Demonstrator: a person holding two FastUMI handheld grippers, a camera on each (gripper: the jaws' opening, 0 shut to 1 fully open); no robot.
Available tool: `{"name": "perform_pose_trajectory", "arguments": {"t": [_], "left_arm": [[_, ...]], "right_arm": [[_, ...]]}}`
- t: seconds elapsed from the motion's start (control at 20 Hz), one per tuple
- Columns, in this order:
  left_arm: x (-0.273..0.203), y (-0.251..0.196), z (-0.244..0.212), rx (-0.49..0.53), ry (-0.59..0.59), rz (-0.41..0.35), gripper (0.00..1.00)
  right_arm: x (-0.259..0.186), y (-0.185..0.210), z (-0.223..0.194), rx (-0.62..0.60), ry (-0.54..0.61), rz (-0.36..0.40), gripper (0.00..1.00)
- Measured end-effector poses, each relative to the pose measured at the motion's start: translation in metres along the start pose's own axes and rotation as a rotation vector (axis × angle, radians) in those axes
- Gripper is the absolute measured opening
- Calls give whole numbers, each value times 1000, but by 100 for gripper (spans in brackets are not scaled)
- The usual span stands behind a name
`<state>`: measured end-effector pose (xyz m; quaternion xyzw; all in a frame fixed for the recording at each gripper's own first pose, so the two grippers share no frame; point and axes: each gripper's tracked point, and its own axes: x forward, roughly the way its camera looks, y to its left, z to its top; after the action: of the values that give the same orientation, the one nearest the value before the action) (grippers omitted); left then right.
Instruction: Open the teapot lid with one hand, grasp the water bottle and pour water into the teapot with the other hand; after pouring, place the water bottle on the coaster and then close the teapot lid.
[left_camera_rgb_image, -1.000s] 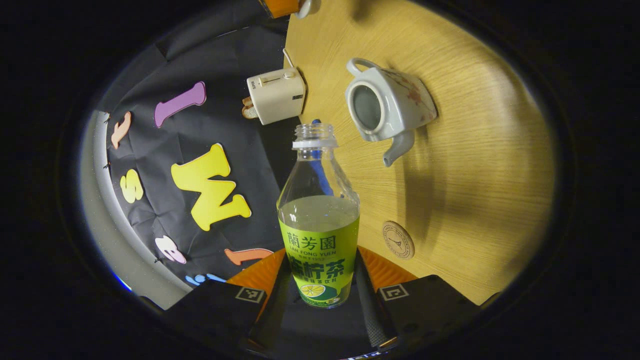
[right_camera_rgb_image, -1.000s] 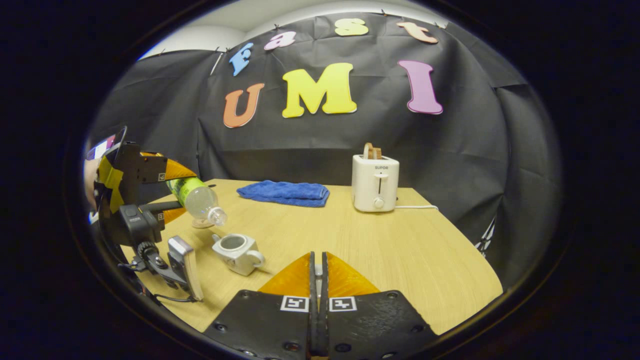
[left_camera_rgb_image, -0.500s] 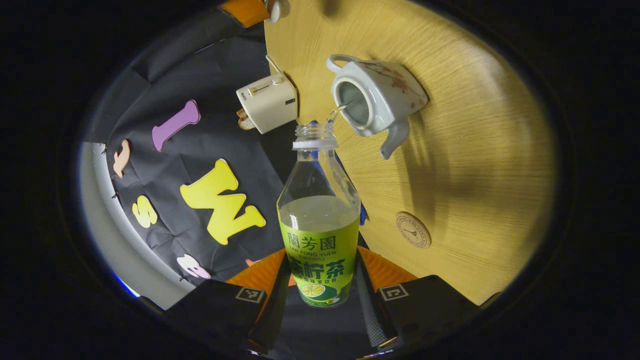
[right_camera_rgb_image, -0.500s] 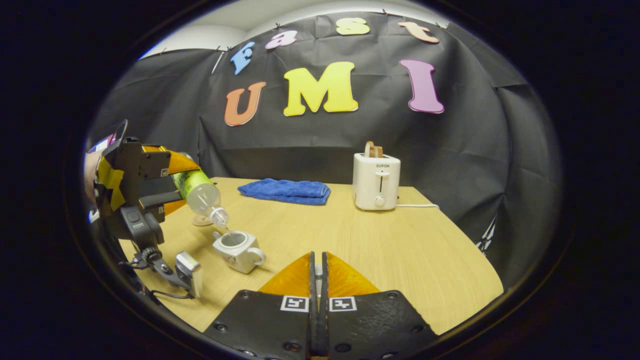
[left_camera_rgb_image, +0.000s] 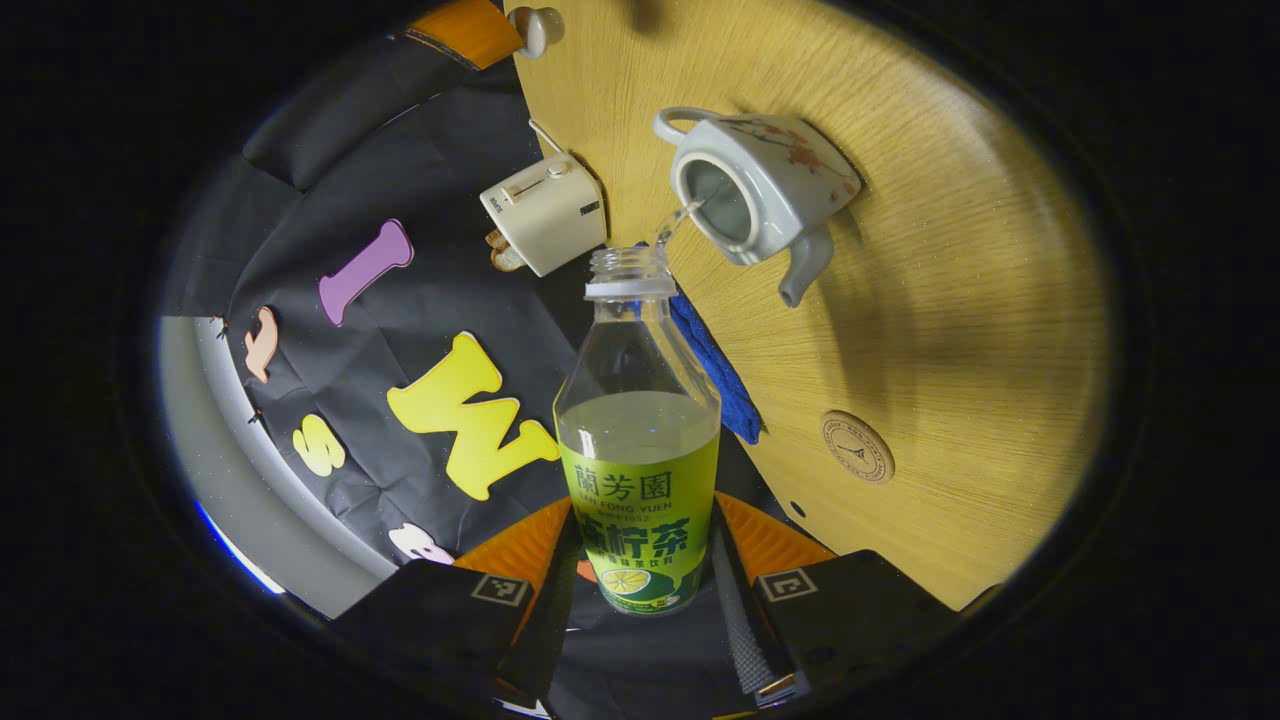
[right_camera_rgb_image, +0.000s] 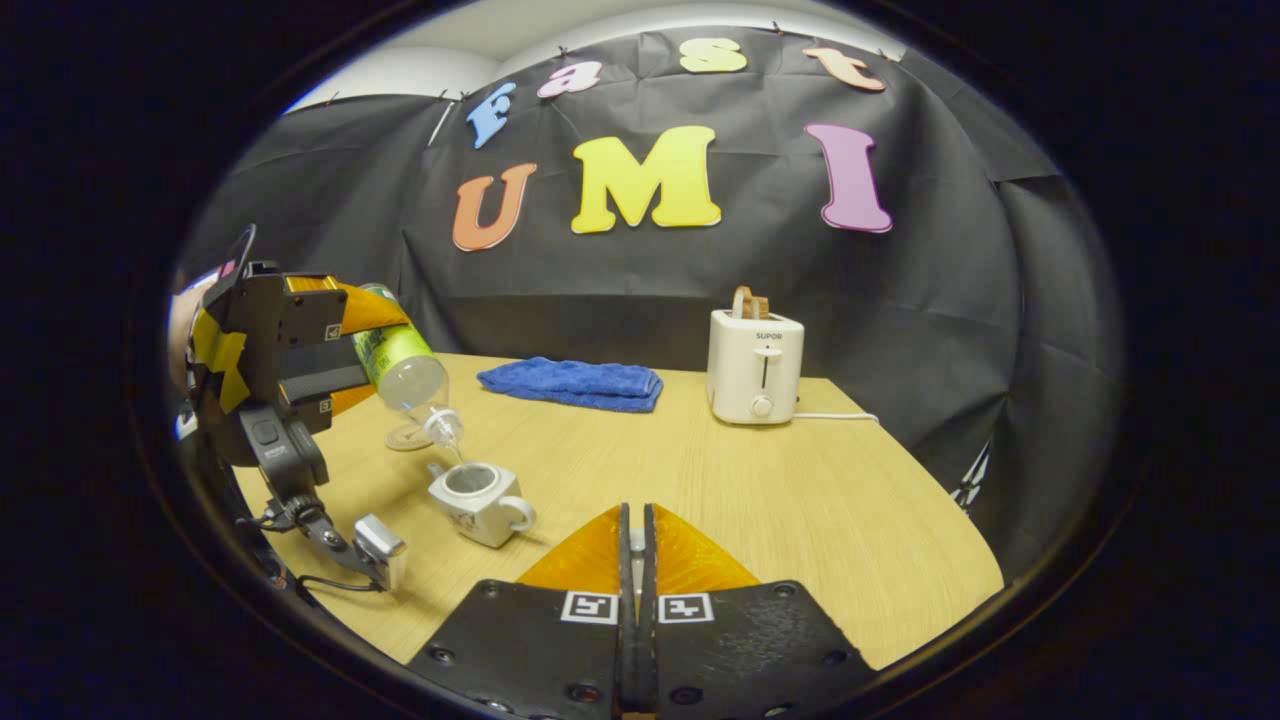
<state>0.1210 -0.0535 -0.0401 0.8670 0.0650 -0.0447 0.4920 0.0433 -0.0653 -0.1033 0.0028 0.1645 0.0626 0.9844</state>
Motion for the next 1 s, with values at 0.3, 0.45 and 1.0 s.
{"name": "perform_pose_trajectory", "arguments": {"t": [0.3,0.45,1.0], "left_arm": [[-1,-2,-1,-4,-3,1,68],[-1,-1,-5,-29,0,2,68],[7,-17,1,-264,-34,-26,68]], "right_arm": [[-2,0,-1,-4,4,-1,0],[-1,0,1,-1,-2,-1,0],[-7,-5,13,-1,-18,-19,0]]}}
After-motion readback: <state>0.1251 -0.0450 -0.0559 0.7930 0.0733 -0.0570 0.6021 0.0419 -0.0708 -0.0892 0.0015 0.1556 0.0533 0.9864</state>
